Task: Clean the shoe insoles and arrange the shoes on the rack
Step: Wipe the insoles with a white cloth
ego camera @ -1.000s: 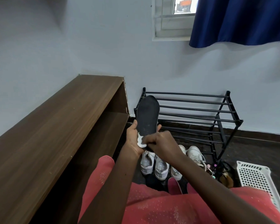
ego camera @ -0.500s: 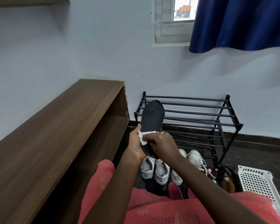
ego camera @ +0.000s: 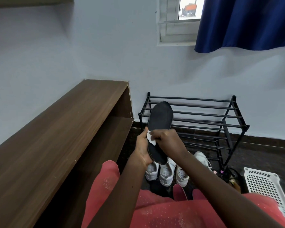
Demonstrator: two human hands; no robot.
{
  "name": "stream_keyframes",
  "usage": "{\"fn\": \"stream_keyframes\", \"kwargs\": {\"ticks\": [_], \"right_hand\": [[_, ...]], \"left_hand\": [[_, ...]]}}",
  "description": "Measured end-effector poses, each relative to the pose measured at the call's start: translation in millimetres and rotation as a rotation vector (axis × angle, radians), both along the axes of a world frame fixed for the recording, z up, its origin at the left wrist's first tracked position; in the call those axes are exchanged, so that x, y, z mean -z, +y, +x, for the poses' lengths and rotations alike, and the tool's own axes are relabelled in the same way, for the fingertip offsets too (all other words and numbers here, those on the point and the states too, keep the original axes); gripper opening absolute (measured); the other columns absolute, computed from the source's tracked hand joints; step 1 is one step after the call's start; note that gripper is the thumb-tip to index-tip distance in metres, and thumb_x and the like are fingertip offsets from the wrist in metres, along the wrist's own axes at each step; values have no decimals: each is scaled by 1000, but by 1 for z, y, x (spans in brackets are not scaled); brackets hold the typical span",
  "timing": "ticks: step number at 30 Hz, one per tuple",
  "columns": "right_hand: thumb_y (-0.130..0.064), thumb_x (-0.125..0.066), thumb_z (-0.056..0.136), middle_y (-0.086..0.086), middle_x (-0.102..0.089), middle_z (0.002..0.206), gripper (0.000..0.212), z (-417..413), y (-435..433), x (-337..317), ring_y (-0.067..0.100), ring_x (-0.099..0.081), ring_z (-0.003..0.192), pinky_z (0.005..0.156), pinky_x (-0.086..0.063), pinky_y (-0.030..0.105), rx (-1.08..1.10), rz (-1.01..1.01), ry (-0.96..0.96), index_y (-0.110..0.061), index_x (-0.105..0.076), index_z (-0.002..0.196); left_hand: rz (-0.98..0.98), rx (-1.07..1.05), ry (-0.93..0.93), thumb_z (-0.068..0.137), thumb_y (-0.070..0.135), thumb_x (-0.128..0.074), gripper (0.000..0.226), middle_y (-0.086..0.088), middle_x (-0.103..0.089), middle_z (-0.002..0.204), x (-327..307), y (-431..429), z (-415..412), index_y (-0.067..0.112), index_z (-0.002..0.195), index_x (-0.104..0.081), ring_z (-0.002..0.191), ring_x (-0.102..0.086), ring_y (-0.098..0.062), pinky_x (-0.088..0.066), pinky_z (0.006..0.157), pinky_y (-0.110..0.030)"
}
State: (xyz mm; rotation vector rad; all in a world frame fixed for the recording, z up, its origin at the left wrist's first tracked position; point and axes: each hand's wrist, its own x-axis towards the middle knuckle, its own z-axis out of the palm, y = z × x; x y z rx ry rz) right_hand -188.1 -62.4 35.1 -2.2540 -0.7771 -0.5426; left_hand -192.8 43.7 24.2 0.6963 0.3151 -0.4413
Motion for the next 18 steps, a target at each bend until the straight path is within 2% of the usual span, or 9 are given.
{"fn": "stream_keyframes", "kwargs": {"ticks": [2, 4, 6, 9, 10, 12, 13, 16, 18], "right_hand": [[8, -54, 62, 5, -72, 69, 23, -2, 3, 1, 21, -69, 60, 57, -53, 24, 22, 39, 33, -8, -70, 63], [8, -55, 62, 4, -69, 63, 22, -16, 2, 6, 18, -66, 56, 56, -45, 15, -50, 44, 23, -9, -68, 61], [10, -57, 62, 4, -71, 68, 20, -33, -3, 11, 14, -66, 64, 61, -49, 18, -166, 49, 14, -8, -67, 61], [18, -59, 58, 7, -73, 80, 23, -44, -14, 18, 9, -64, 83, 75, -43, 0, -268, 57, -6, -4, -66, 60], [19, -60, 57, 8, -73, 81, 23, -42, -16, 16, 9, -63, 84, 75, -41, -2, -273, 44, -7, -3, -66, 60], [13, -59, 59, 7, -73, 79, 19, -34, -15, 12, 10, -64, 78, 70, -45, 6, -219, 21, -31, -4, -66, 60], [7, -57, 63, 6, -73, 75, 17, -28, -13, 9, 11, -66, 71, 65, -47, 12, -161, 13, -42, -6, -67, 60], [-3, -47, 68, 6, -70, 64, 24, -10, 0, -1, 19, -67, 58, 57, -51, 29, 55, 83, 18, -8, -68, 59], [-7, -46, 68, 5, -72, 68, 26, -10, 4, -2, 18, -68, 62, 61, -50, 25, 72, 123, 33, -9, -71, 61]], "left_hand": [[6, 10, -3, 100, 48, -26, 70, -16, -71, 78, 0, 1, 0, 1, 80, -74, 69, -71, -26, -57, 65, -32], [-15, -13, 30, 98, 51, -28, 65, -20, -70, 89, -3, 7, 2, -2, 100, -65, 79, -70, -31, -58, 71, -36], [-31, -30, 65, 97, 54, -29, 65, -22, -68, 97, -5, 11, 5, -2, 106, -62, 91, -65, -34, -54, 76, -39], [-20, -56, 84, 97, 55, -28, 66, -20, -69, 96, -7, 11, 4, -1, 103, -63, 93, -62, -31, -46, 76, -38], [-21, -55, 85, 97, 55, -29, 66, -20, -69, 97, -6, 10, 3, -1, 106, -62, 94, -62, -32, -47, 76, -39], [-11, -35, 88, 96, 56, -31, 66, -21, -68, 99, -6, 7, 2, 0, 111, -64, 90, -65, -33, -55, 73, -39], [14, -21, 83, 96, 55, -32, 67, -21, -69, 94, -6, 4, 0, -1, 104, -68, 82, -68, -32, -57, 71, -39], [42, 21, 47, 98, 51, -29, 73, -15, -70, 73, -3, -4, -3, 3, 67, -75, 63, -70, -25, -52, 72, -36], [26, 29, 25, 99, 48, -25, 77, -10, -65, 59, -5, -3, -2, 5, 54, -70, 53, -67, -20, -54, 60, -27]]}}
